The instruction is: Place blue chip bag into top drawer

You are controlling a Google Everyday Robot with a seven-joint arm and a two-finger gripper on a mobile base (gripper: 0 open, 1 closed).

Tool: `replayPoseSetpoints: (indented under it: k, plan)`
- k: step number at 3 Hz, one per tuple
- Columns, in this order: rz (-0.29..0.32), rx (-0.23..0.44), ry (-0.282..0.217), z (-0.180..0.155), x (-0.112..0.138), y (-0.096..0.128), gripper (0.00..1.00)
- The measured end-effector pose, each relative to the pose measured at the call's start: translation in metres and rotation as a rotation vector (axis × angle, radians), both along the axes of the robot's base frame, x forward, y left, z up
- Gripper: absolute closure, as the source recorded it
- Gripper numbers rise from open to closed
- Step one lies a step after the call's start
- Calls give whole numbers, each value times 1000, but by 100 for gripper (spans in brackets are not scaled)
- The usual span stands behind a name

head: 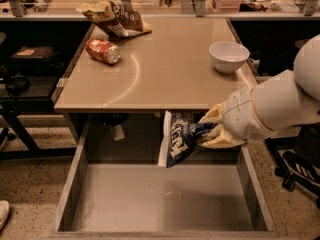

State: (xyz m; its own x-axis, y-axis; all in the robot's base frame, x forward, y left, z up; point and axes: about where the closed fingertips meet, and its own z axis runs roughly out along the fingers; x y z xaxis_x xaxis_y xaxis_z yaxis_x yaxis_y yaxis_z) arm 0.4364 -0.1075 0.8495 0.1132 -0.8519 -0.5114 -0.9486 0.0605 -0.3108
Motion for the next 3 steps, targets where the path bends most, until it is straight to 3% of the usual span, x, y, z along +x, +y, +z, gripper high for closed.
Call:
replayPoseSetpoints:
  k: [2,3]
  plan:
    - [-19,117,148,-159,-26,1,100]
    - [-9,161,170,-214,-20,14,100]
